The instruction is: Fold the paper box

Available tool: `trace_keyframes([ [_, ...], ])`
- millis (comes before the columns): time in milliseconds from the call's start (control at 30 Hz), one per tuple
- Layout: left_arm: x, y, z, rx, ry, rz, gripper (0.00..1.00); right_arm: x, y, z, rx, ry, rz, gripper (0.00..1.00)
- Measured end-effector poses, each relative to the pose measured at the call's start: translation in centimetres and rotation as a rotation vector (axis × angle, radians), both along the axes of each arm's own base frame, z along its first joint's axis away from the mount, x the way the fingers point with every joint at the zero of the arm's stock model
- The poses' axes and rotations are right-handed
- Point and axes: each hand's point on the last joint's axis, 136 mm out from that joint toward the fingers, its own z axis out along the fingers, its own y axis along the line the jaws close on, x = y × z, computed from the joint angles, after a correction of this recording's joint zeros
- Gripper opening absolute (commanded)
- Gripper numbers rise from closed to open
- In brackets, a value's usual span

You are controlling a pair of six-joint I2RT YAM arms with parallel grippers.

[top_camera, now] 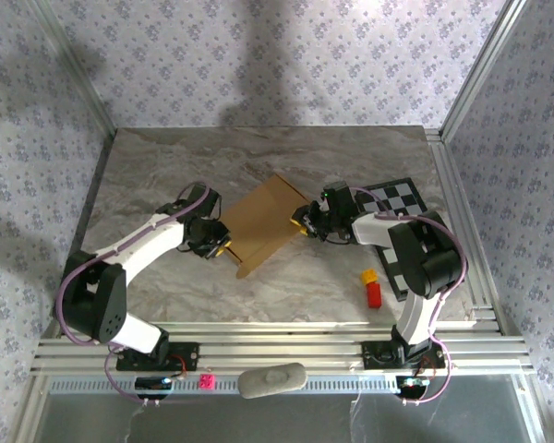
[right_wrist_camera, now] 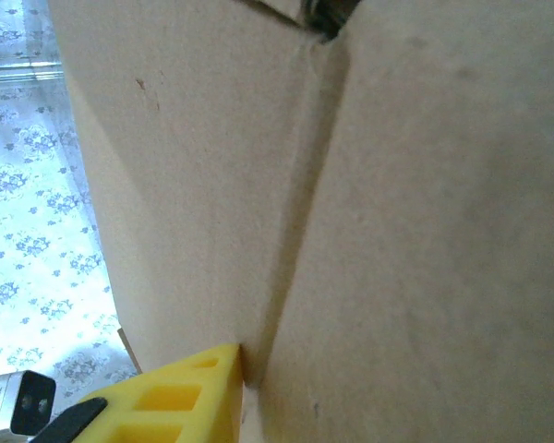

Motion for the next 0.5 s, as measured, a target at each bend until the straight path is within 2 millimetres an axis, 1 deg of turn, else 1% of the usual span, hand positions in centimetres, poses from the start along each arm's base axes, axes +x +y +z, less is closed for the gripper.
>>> trace_keyframes([
  [133, -0.5, 0.2, -0.8, 0.005, 0.019, 0.009, 0.19, 0.0, 0.0, -0.1, -0.001, 0.001, 0.000, 0.28],
  [300, -0.3, 0.1, -0.7, -0.002, 0.012, 0.020, 0.17, 0.0, 0.0, -0.1, 0.000, 0.001, 0.000, 0.28],
  [367, -0.2, 0.1, -0.8, -0.004, 0.012, 0.023, 0.18, 0.0, 0.0, -0.1, 0.000, 0.001, 0.000, 0.28],
  [433, -0.2, 0.0, -1.1, -0.002, 0.016, 0.022, 0.22, 0.0, 0.0, -0.1, 0.000, 0.001, 0.001, 0.28],
  [500, -0.4, 0.0, -1.5, 0.000, 0.025, 0.026, 0.24, 0.0, 0.0, -0.1, 0.000, 0.001, 0.000, 0.28],
])
